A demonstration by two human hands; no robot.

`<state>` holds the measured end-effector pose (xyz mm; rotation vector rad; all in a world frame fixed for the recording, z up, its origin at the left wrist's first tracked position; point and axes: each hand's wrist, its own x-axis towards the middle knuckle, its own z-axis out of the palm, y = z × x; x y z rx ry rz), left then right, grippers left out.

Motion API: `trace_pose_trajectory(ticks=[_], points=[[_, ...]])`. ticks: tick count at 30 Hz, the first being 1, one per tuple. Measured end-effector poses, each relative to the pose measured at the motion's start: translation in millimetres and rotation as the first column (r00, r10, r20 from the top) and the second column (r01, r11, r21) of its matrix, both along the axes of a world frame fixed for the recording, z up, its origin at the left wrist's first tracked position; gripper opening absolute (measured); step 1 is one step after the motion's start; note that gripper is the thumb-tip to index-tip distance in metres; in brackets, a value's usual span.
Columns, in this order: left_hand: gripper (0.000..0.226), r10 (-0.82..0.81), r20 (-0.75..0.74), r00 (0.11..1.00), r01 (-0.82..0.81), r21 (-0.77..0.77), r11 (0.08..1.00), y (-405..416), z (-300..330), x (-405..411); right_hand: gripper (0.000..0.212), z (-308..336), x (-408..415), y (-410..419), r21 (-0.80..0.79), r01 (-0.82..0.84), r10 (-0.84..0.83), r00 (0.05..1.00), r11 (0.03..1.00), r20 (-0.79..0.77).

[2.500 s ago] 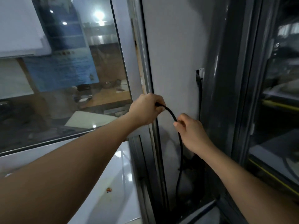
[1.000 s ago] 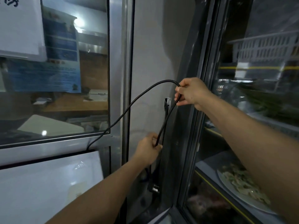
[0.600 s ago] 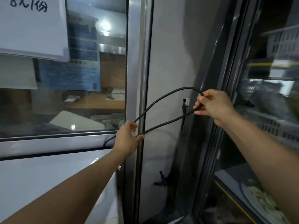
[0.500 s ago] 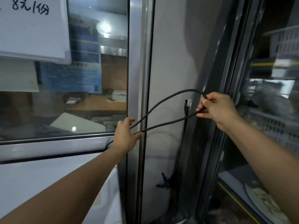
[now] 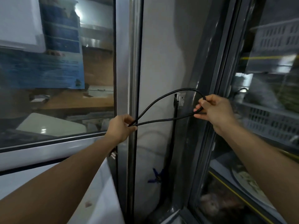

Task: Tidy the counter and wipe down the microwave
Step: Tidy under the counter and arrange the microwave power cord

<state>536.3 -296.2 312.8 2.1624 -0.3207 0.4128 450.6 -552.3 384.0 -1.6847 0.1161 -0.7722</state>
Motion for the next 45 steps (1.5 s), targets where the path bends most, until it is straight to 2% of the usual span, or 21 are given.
trace_pose_trajectory(ticks=[5,7,9,11,13,15,16,18,23,27,31,34,37,39,40,42,44,45], points=[[0.007,-0.039,0.030,0.999,0.039,-0.006,0.999,6,4,9,0.021,-11,2,1,-0.063,0.075,-0.078,0.996,0.995,-0.040],[0.007,-0.066,0.048,0.997,0.065,0.020,0.998,9,6,11,0.017,-11,3,3,-0.159,0.092,-0.102,0.993,0.983,-0.052],[0.007,-0.087,0.063,0.994,0.082,0.091,0.993,12,8,12,0.028,-9,5,8,-0.295,0.046,-0.078,0.992,0.954,-0.097],[0.009,-0.096,0.080,0.992,0.082,0.158,0.984,14,10,12,0.042,-5,8,20,-0.511,-0.024,-0.074,0.982,0.860,-0.171],[0.009,-0.098,0.090,0.991,0.080,0.184,0.980,15,12,12,0.046,-3,15,40,-0.699,-0.096,-0.091,0.970,0.708,-0.226],[0.008,-0.099,0.099,0.990,0.078,0.199,0.977,16,13,13,0.039,-7,25,63,-0.810,-0.136,-0.101,0.967,0.571,-0.233],[0.008,-0.101,0.103,0.990,0.077,0.210,0.975,16,14,14,0.031,-10,30,72,-0.830,-0.142,-0.080,0.973,0.539,-0.218],[0.008,-0.110,0.114,0.987,0.081,0.236,0.968,16,13,16,0.020,-18,39,85,-0.813,-0.135,-0.009,0.985,0.566,-0.170],[0.009,-0.102,0.051,0.993,0.083,0.293,0.952,25,-1,29,0.016,-37,54,72,-0.686,-0.123,0.040,0.990,0.717,-0.135],[0.013,-0.057,-0.056,0.997,0.073,0.368,0.927,38,-22,40,0.015,-64,66,52,-0.635,-0.117,0.020,0.987,0.763,-0.158],[0.015,-0.020,-0.081,0.996,0.051,0.397,0.916,49,-33,48,0.018,-97,81,40,-0.567,-0.123,-0.006,0.975,0.815,-0.220],[0.013,-0.017,-0.079,0.997,0.048,0.403,0.914,52,-31,52,0.024,-118,89,50,-0.637,-0.133,-0.032,0.970,0.759,-0.241],[0.009,-0.011,-0.068,0.998,0.039,0.438,0.898,51,-28,54,0.041,-136,97,80,-0.766,-0.214,0.024,0.968,0.607,-0.251],[0.007,-0.006,-0.067,0.998,0.035,0.448,0.893,49,-27,56,0.038,-145,105,108,-0.825,-0.217,0.048,0.973,0.522,-0.226],[0.007,-0.005,-0.065,0.998,0.034,0.458,0.888,49,-27,56,0.033,-147,110,120,-0.825,-0.209,0.062,0.976,0.525,-0.207],[0.007,-0.005,-0.061,0.998,0.033,0.474,0.880,49,-29,57,0.022,-148,117,135,-0.748,-0.213,0.097,0.976,0.629,-0.196],[0.009,0.003,-0.057,0.998,0.025,0.473,0.881,50,-32,58,0.020,-149,123,137,-0.628,-0.227,0.147,0.973,0.744,-0.178],[0.011,0.010,-0.062,0.998,0.021,0.474,0.880,51,-34,59,0.020,-150,124,135,-0.588,-0.241,0.170,0.970,0.772,-0.174]])
